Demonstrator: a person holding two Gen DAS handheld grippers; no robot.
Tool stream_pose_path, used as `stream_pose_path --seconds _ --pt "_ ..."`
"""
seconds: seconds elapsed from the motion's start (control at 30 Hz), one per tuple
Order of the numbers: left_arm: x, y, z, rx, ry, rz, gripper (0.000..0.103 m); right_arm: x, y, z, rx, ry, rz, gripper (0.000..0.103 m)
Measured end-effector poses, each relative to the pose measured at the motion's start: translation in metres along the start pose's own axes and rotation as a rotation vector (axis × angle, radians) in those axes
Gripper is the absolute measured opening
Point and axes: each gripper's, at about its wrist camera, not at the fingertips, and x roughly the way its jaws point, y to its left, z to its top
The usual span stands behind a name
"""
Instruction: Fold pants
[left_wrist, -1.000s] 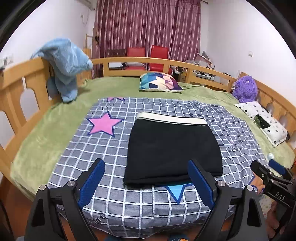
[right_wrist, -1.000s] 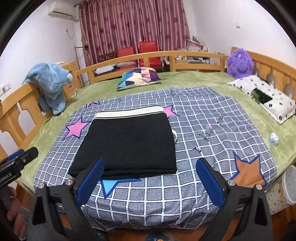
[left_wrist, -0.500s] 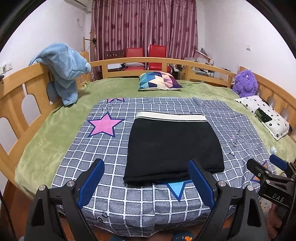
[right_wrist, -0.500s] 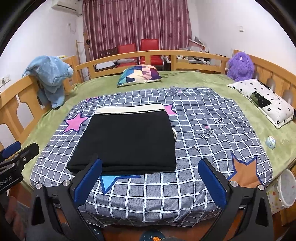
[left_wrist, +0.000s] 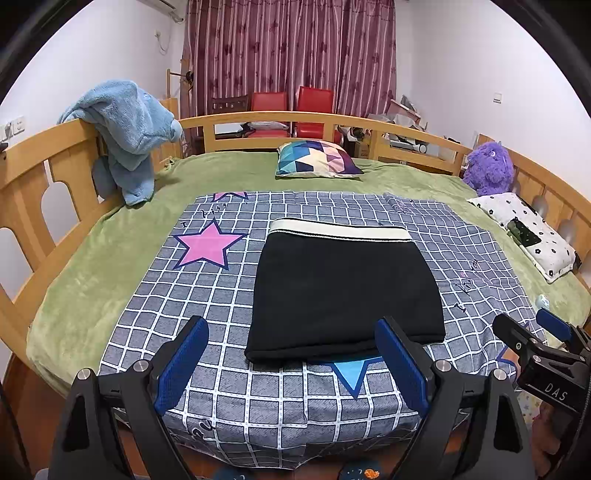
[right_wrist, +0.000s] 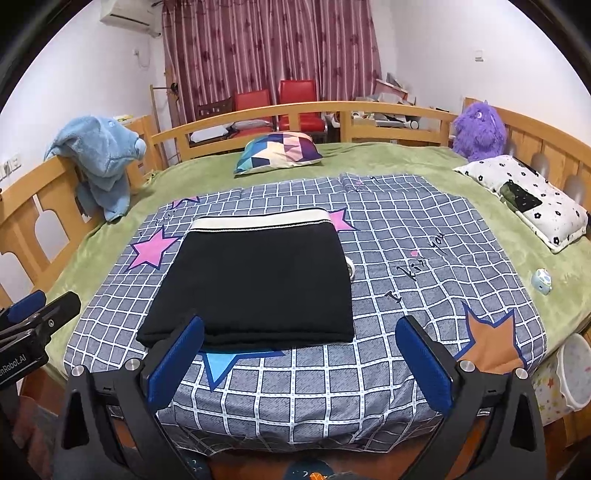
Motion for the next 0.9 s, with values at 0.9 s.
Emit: stream_pose_path --seconds 0.9 --pt "-0.0005 -0.0023 -0.0028 0.003 0.008 -0.003 0.092 0.0013 -0.0016 -0.0014 -0.004 -0.001 -0.014 0.102"
